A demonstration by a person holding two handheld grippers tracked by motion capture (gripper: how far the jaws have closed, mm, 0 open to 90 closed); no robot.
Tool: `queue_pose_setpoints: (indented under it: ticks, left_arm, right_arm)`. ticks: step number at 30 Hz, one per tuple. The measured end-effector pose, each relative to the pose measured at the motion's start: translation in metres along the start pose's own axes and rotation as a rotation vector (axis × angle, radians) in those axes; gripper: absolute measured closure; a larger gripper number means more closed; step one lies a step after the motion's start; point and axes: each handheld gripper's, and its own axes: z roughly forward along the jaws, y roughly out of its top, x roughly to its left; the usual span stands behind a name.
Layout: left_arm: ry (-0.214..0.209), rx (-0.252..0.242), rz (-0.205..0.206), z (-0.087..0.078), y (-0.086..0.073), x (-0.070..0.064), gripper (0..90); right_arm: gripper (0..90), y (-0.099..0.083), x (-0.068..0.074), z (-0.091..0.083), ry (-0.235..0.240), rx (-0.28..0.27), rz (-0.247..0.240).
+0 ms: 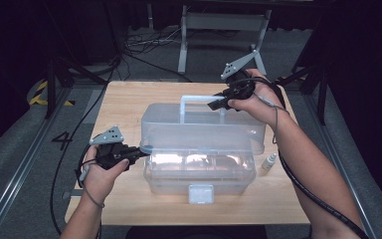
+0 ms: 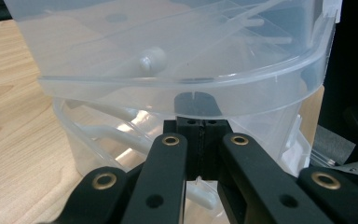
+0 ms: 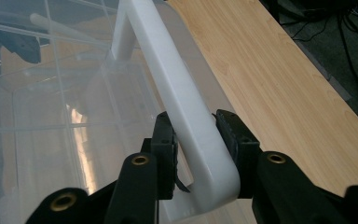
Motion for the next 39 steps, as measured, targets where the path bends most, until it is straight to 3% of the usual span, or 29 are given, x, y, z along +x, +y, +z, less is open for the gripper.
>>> queue_pose_setpoints:
  ticks: [5, 6, 10, 17, 23, 39]
  left_arm:
    - [-0.001, 0.003, -0.001, -0.002, 0.001, -0.001, 89.9]
    - [-0.003, 0.004, 0.004, -0.002, 0.001, -0.001, 89.9]
    - [-0.003, 0.0, 0.006, -0.004, 0.002, -0.002, 89.9]
    - [-0.004, 0.005, 0.012, -0.004, 0.003, -0.002, 89.9]
    - [0.006, 0.008, 0.021, -0.005, 0.006, -0.002, 89.9]
    - [-0.02, 0.017, 0.027, 0.003, 0.014, -0.001, 89.9]
  right_arm:
    - [56.5, 0.002, 0.005, 0.001, -0.01, 0.011, -0.02]
    - [49.9, 0.002, 0.006, 0.001, -0.023, -0.012, -0.029]
    - [46.3, 0.004, 0.007, -0.005, -0.03, -0.054, -0.021]
    - [45.8, 0.004, 0.011, -0.021, -0.054, -0.102, -0.008]
    - [48.5, -0.005, 0.015, -0.045, -0.08, -0.154, 0.03]
    - [56.6, -0.064, 0.044, -0.108, -0.136, -0.224, 0.115]
